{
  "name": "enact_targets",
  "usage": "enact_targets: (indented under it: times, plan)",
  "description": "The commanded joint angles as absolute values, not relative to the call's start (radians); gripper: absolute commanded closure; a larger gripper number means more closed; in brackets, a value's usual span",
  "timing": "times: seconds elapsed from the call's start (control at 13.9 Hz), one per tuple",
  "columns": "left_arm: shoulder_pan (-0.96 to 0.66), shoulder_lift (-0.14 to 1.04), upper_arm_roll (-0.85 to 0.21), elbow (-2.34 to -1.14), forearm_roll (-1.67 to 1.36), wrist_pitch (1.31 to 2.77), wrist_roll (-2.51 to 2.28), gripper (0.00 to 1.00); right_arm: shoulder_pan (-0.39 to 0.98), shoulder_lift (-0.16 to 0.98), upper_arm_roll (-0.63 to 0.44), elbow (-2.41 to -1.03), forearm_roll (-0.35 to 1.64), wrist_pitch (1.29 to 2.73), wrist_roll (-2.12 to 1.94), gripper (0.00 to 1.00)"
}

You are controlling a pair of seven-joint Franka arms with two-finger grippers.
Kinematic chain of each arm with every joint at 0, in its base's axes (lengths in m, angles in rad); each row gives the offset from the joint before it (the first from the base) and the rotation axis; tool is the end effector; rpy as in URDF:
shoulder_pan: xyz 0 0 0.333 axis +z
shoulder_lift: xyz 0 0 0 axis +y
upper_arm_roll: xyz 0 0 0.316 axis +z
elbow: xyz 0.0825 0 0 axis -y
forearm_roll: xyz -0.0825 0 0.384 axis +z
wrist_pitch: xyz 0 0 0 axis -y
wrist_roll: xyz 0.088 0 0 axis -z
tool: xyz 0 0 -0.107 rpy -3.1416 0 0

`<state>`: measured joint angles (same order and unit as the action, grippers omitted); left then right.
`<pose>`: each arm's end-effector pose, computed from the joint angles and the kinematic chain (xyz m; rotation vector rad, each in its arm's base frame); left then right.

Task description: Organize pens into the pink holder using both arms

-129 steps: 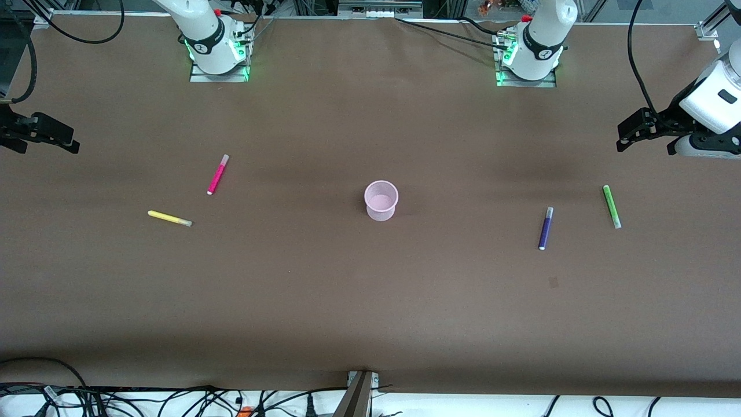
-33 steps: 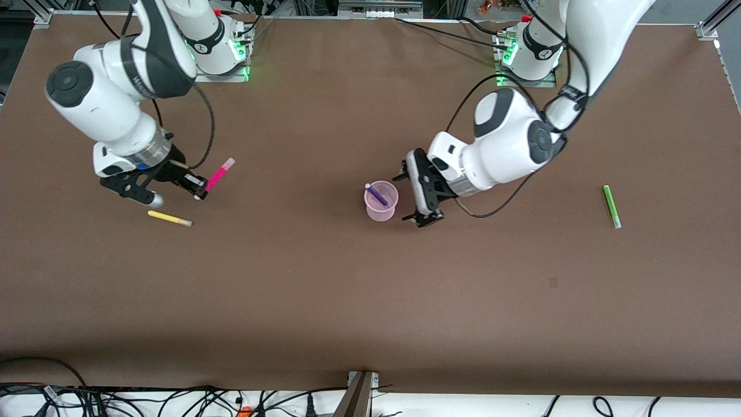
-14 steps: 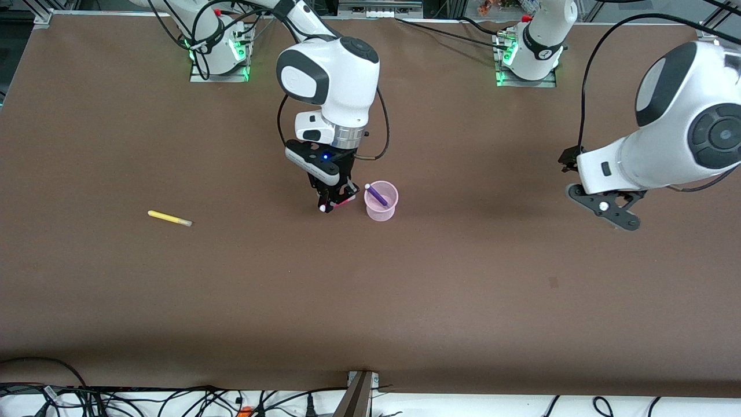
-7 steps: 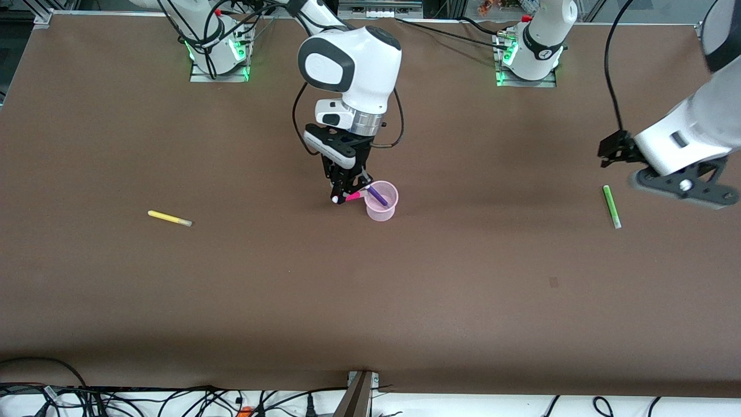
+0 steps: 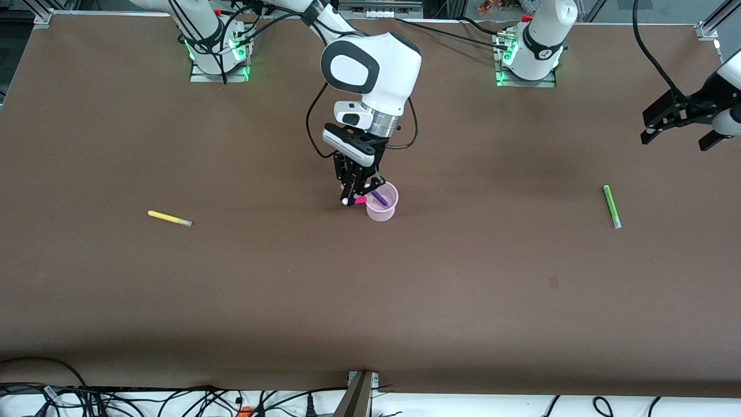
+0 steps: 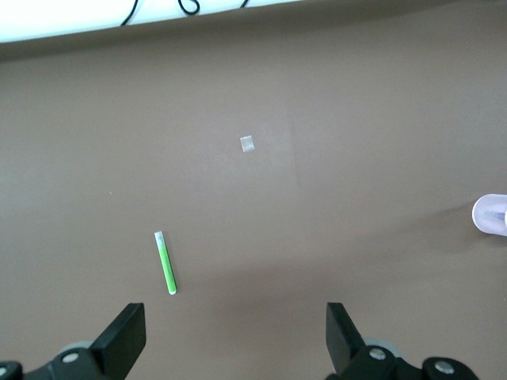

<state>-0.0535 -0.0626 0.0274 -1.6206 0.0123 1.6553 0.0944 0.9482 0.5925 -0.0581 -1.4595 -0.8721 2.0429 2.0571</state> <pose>0.5433 -0.0125 0.6430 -3.1183 0.1888 -0.1514 0.4799 0.5378 0.3561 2.6291 -1.0100 1.1859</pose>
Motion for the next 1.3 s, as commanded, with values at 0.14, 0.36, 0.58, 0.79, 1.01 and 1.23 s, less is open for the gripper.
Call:
enact_targets:
  times: [0.14, 0.36, 0.58, 0.79, 1.01, 1.23]
  plan:
    - [-0.066, -0.065, 0.034, -1.677, 0.015, 1.694, 0.08, 0.0, 1.012, 0.646, -0.104, -1.407, -0.911, 2.014, 2.149, 1.0]
    - [-0.067, -0.048, 0.029, -1.664, 0.017, 1.695, 0.08, 0.0, 1.054, 0.67, -0.129, -1.402, -0.913, 2.0, 2.178, 1.0]
    - [-0.072, -0.006, 0.028, -1.62, 0.018, 1.692, 0.078, 0.0, 1.069, 0.673, -0.133, -1.402, -0.914, 1.999, 2.18, 1.0]
    - [-0.081, 0.008, 0.023, -1.62, 0.034, 1.692, 0.064, 0.0, 1.071, 0.678, -0.133, -1.402, -0.913, 1.999, 2.181, 1.0]
    - [-0.083, 0.008, 0.02, -1.617, 0.055, 1.681, 0.063, 0.0, 1.081, 0.683, -0.133, -1.402, -0.913, 1.987, 2.181, 1.0]
    - [-0.083, 0.008, 0.02, -1.617, 0.055, 1.677, 0.063, 0.0, 1.089, 0.687, -0.133, -1.402, -0.913, 1.982, 2.181, 0.87]
